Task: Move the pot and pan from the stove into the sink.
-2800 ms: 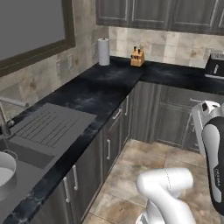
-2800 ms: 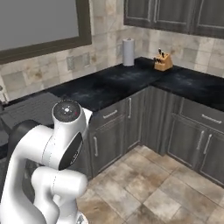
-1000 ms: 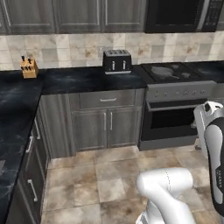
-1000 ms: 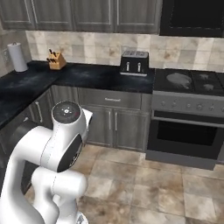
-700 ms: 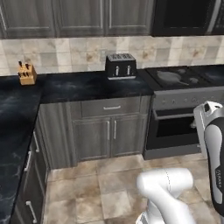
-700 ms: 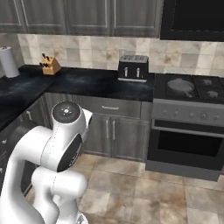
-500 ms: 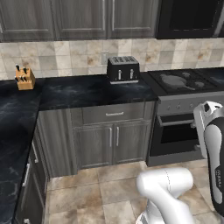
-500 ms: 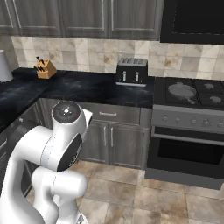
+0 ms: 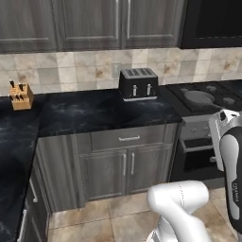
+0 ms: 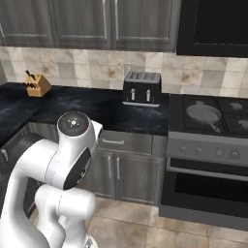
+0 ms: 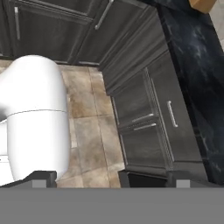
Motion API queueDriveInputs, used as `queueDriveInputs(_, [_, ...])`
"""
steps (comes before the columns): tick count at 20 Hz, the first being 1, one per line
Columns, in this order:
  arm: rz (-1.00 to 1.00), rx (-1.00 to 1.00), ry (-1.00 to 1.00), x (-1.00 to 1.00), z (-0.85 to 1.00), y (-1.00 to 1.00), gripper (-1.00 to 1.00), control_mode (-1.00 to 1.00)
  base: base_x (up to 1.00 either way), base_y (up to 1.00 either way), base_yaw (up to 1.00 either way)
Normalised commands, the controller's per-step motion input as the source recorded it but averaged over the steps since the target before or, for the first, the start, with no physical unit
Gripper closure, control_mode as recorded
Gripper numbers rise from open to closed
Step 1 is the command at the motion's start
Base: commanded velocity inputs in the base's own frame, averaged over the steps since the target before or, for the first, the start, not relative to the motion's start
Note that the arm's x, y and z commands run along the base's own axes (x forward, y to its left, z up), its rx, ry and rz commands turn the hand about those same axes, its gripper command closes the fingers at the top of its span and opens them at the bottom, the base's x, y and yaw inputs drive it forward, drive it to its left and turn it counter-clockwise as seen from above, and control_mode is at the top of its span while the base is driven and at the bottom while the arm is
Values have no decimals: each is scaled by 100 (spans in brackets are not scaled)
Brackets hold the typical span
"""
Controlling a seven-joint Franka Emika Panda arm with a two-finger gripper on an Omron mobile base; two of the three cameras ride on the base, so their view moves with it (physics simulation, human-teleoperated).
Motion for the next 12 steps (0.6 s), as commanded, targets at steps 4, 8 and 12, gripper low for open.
queueDriveInputs(4, [0,0,0,0,0,0,-100,100,59,-33,0])
queueDriveInputs(8, [0,0,0,0,0,0,-100,100,60,-61,0])
queueDriveInputs(12, [0,0,0,0,0,0,-100,100,53,-75,0])
